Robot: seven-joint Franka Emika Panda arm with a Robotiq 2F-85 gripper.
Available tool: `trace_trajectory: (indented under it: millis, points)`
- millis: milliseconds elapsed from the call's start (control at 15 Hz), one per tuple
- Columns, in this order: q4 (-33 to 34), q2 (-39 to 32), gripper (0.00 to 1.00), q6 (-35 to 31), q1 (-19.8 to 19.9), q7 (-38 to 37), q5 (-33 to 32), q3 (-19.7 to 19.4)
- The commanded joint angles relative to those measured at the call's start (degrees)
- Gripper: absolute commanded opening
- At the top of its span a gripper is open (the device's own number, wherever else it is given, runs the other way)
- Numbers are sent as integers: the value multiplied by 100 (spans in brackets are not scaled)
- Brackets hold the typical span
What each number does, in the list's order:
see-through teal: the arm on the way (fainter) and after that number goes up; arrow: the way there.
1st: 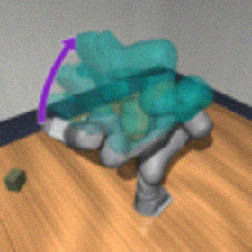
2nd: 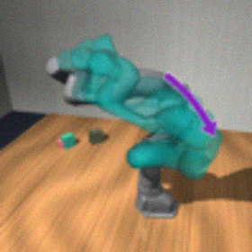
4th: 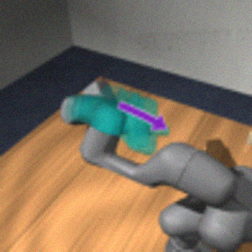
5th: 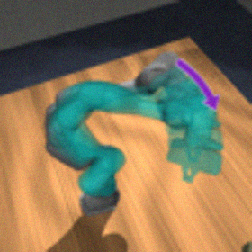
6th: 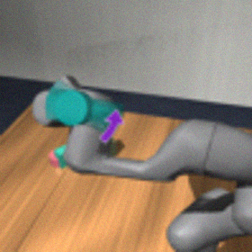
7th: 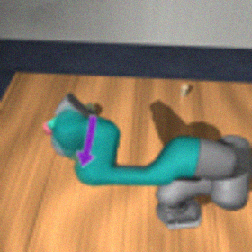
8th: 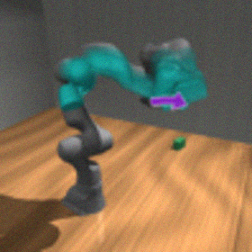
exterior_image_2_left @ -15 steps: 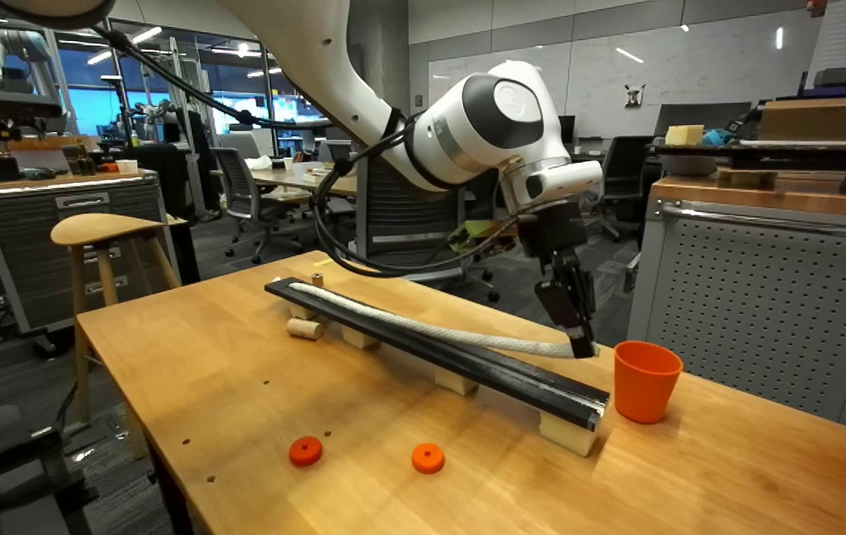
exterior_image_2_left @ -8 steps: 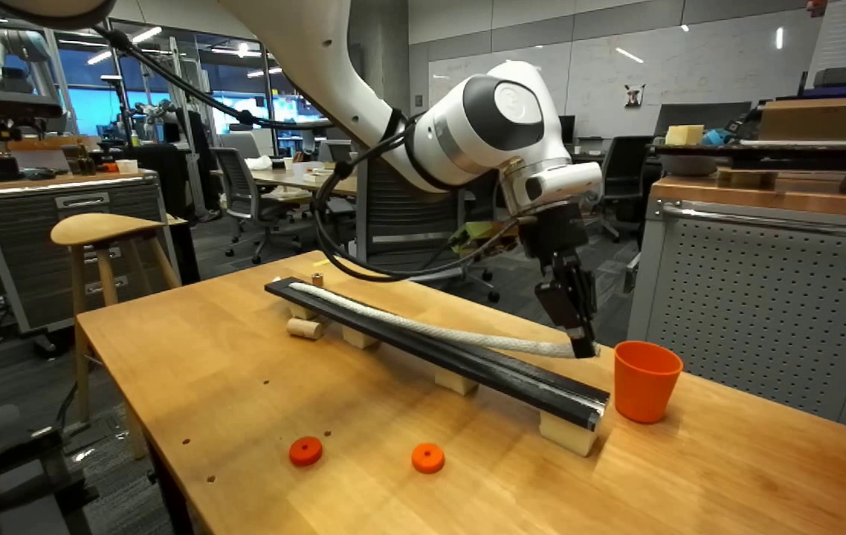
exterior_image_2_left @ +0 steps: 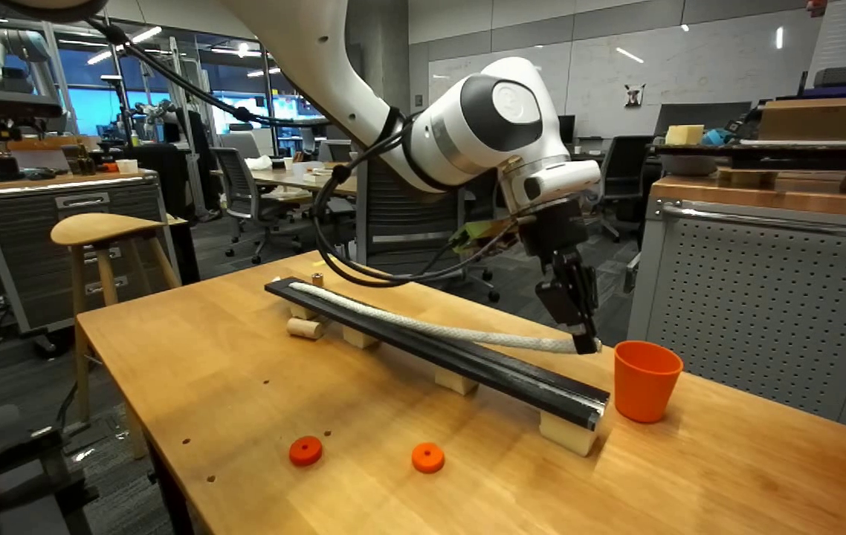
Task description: Stretch the white rope completely in the middle of the black object
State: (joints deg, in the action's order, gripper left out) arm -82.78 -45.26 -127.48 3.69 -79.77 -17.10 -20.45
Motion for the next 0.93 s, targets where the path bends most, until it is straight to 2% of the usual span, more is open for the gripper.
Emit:
trace_trajectory:
  millis: [0,267,867]
  points:
    - [-596,453,3,-237,-29,-113,49,-14]
    - [-932,625,3,-280,-61,-61,-6,-3]
    - [-1086,449,3,-396,-125,-189,-109,-93]
